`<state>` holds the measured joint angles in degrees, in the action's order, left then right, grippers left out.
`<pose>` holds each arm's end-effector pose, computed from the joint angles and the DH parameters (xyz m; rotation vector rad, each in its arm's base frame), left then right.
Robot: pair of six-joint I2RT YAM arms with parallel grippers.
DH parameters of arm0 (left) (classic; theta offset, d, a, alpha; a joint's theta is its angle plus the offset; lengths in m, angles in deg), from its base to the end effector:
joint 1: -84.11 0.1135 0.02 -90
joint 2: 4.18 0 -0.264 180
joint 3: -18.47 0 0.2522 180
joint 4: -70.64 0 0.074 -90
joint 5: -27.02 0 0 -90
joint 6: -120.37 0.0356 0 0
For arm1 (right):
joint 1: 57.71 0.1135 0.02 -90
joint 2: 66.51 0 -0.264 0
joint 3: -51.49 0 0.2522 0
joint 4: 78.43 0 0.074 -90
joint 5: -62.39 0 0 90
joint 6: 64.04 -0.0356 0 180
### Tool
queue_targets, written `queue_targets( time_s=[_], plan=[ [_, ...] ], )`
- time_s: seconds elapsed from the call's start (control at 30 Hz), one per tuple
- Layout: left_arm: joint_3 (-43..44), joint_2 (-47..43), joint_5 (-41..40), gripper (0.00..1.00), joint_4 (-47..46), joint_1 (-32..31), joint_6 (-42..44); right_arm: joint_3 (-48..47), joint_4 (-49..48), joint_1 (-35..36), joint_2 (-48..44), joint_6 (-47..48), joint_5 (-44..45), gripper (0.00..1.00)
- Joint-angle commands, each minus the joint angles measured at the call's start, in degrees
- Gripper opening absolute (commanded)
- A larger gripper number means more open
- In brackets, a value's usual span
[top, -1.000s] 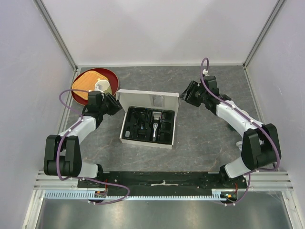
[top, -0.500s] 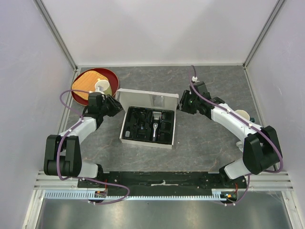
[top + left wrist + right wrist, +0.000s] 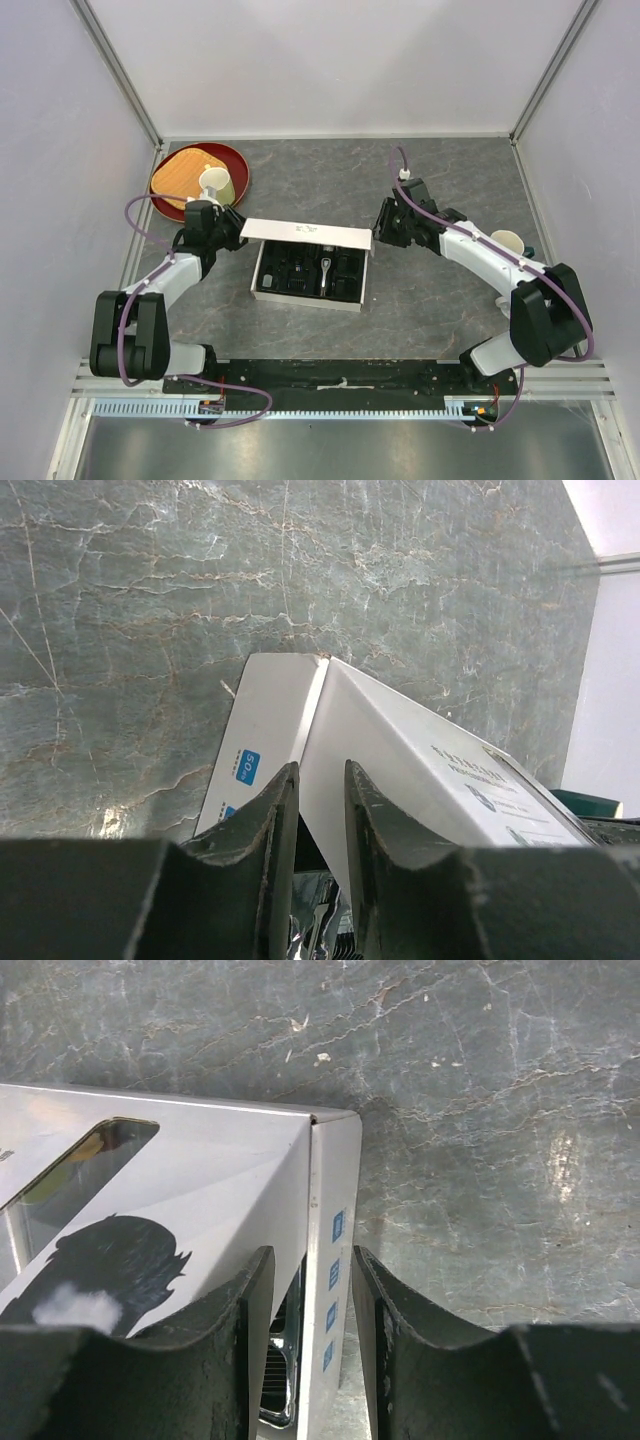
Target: Sort the hair-cutting tools
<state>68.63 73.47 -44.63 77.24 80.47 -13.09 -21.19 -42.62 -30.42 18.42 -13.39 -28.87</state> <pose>0.2753 -0.0287 0.1946 -0.5821 2.1710 -0.8064 0.2808 0.1458 0.2414 0.2508 2.4741 0.5464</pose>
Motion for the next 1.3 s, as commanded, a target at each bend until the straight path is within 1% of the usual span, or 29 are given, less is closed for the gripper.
queue_targets(
  time_s=[0.0,0.1,0.17,0.2,0.23,0.33,0.37,0.4,0.47,0.57,0.6,0.67,0.73,0.77,0.8,0.87,0.9,1.07,1.13,1.2,1.27],
  plan=[
    [-1.59,-2.85,1.60,0.31,-2.42,-0.58,1.89,0.73,0.80,0.40,-2.75,-0.72,4.32,0.45],
    [-2.56,-3.73,-0.06,0.31,-1.46,-0.58,1.80,0.56,1.25,0.40,-4.32,-1.08,9.33,0.47],
    [-2.91,-4.96,-3.13,0.31,-0.41,-0.58,1.45,-0.06,0.99,0.40,-5.99,-1.51,12.06,0.47],
    [-2.92,-5.40,-4.71,0.31,1.95,-0.58,1.10,-0.41,0.64,0.40,-6.61,-1.52,12.50,0.48],
    [-2.66,-6.53,-8.03,0.31,3.19,-0.49,0.93,-0.85,-0.32,0.48,-7.83,-0.47,11.46,0.49],
    [-1.95,-9.25,-12.88,0.31,6.79,-0.49,0.75,-0.76,-6.55,0.92,-9.60,1.82,6.73,0.53],
    [-1.78,-10.05,-13.60,0.31,8.20,-0.49,0.57,-0.85,-9.71,1.27,-9.43,4.09,2.36,0.54],
    [-1.51,-10.67,-14.12,0.32,8.91,-0.49,0.57,-1.72,-10.09,1.80,-8.64,4.81,1.44,0.54],
    [-1.60,-12.25,-14.39,0.33,9.44,-0.49,0.57,-2.87,-10.35,4.17,-7.06,7.35,-2.76,0.55],
    [-1.25,-12.70,-13.52,0.36,10.93,-0.49,0.57,-3.14,-10.18,6.90,-3.98,7.80,-3.66,0.56],
    [-1.42,-12.78,-13.08,0.39,11.29,-0.58,0.57,-2.35,-10.09,7.51,-2.85,7.63,-3.49,0.58],
    [-1.95,-12.87,-11.67,0.41,11.46,-0.49,0.14,-1.21,-9.65,8.74,-2.05,7.19,-2.96,0.61],
    [-3.44,-13.57,-10.62,0.46,10.94,-0.49,-0.92,0.64,-9.13,9.62,-0.91,7.10,-2.00,0.62],
    [-4.66,-13.92,-10.44,0.48,10.33,-0.58,-1.18,1.25,-8.25,9.71,-0.64,7.01,-1.91,0.62],
    [-5.20,-14.45,-10.00,0.52,9.71,-0.58,-1.45,2.04,-7.55,9.89,-0.03,7.01,-1.82,0.62],
    [-6.34,-14.89,-8.77,0.57,8.57,-0.58,-1.71,2.49,-5.71,10.24,0.50,7.18,-0.68,0.61],
    [-6.43,-14.98,-8.59,0.61,8.30,-0.49,-1.71,2.66,-5.17,10.41,0.94,7.19,-0.33,0.60],
    [-6.17,-14.81,-6.92,0.63,7.60,-0.49,-0.66,0.39,-1.40,10.50,1.56,9.29,0.90,0.58],
    [-5.91,-14.72,-7.01,0.64,7.60,-0.58,-0.57,-1.72,-0.08,10.42,1.30,9.21,3.44,0.60],
    [-5.56,-14.28,-7.45,0.64,8.03,-0.49,-0.74,-3.13,1.16,10.42,0.42,7.72,7.83,0.62],
    [-4.94,-13.41,-9.72,0.64,10.75,-0.49,-1.80,-3.84,3.26,10.42,-0.11,5.09,12.04,0.64]
  ],
)
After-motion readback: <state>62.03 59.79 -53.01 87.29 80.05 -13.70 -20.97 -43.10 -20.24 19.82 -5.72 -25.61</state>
